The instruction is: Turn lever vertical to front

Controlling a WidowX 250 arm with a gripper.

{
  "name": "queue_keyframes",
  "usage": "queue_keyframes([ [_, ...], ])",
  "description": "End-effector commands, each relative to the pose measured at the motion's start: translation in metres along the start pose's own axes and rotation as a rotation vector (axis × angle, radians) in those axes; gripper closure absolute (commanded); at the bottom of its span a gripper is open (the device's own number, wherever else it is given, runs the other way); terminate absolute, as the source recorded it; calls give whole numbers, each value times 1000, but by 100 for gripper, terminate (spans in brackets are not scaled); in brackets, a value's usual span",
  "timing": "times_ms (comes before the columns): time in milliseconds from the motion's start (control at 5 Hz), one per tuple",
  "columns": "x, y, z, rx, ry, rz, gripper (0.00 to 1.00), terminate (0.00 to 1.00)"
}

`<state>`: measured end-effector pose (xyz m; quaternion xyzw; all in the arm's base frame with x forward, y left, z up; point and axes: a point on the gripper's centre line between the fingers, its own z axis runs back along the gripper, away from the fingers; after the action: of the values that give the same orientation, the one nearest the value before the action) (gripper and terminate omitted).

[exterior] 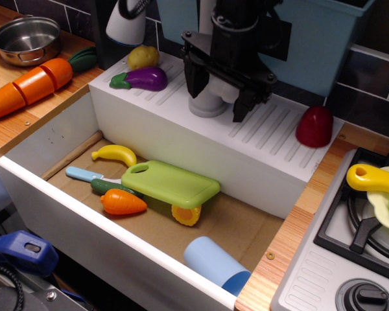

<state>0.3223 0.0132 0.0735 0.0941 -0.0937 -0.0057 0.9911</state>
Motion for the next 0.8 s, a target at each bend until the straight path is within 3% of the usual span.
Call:
queue_keyframes([
  [0, 32, 5, 23, 36, -133, 12, 0, 0],
  [200, 41, 6, 30, 47, -181, 16, 0, 0],
  [600, 55, 0, 33, 16, -225, 27, 0, 0],
])
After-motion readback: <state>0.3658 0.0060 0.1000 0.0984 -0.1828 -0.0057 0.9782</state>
